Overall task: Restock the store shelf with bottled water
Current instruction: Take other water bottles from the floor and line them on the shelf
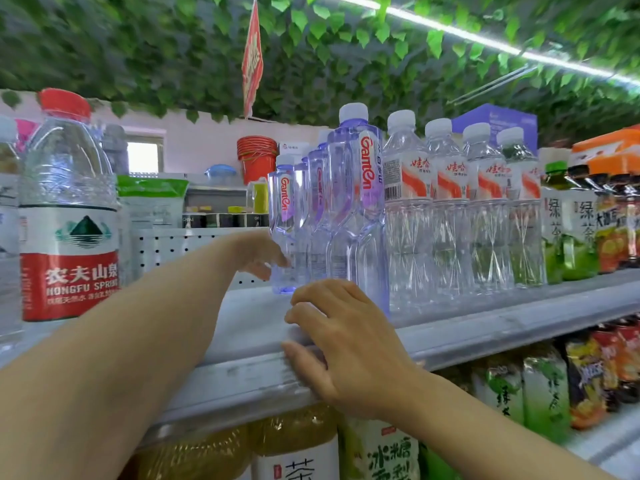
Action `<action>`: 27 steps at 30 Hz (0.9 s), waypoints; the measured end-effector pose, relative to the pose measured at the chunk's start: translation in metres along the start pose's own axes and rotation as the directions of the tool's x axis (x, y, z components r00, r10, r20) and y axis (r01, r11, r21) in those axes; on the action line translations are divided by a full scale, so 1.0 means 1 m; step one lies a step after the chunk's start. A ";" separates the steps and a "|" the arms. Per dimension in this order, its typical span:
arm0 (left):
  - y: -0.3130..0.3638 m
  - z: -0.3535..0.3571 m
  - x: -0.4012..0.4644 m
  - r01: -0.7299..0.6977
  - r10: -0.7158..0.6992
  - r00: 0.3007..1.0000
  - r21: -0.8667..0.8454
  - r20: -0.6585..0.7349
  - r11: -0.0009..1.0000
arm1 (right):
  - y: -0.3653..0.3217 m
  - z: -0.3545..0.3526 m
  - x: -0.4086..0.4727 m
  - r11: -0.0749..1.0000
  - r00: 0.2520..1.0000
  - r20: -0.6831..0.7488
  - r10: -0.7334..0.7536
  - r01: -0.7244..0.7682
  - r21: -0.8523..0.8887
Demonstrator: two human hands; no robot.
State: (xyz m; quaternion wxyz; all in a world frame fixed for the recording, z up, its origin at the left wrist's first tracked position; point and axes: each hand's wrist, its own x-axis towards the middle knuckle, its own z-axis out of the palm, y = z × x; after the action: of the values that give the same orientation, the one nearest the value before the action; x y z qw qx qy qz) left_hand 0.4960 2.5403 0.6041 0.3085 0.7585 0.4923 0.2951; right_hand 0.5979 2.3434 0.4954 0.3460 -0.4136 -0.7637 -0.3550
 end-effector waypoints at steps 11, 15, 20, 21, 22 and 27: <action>-0.001 0.014 0.013 -0.028 0.026 0.999 0.044 0.030 0.999 | -0.001 -0.002 0.001 0.999 0.999 0.023 0.030 -0.030 0.021; -0.001 0.016 0.015 -0.044 0.040 0.998 0.070 0.051 0.997 | -0.001 -0.003 0.001 1.000 0.999 0.043 0.028 -0.029 0.013; 0.001 0.016 0.011 -0.076 0.069 0.993 0.068 0.099 0.995 | 0.000 -0.001 0.001 1.000 0.999 0.037 0.025 -0.025 0.003; 0.000 0.016 0.011 -0.078 0.070 0.993 0.074 0.097 0.994 | 0.000 -0.001 0.001 1.000 0.999 0.035 0.024 -0.024 0.003; 0.000 0.016 0.012 -0.082 0.074 0.993 0.077 0.093 0.994 | 0.000 -0.001 0.001 1.000 0.999 0.035 0.026 -0.027 0.004; -0.001 0.016 0.011 -0.083 0.079 0.993 0.050 0.083 0.995 | -0.001 -0.002 0.001 0.999 0.998 0.055 0.041 -0.042 0.010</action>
State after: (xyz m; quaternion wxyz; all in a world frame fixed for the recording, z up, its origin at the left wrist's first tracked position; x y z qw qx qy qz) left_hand 0.5115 2.5482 0.5946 0.2956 0.7971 0.4560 0.2631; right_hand 0.5969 2.3416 0.4970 0.3344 -0.4370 -0.7662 -0.3320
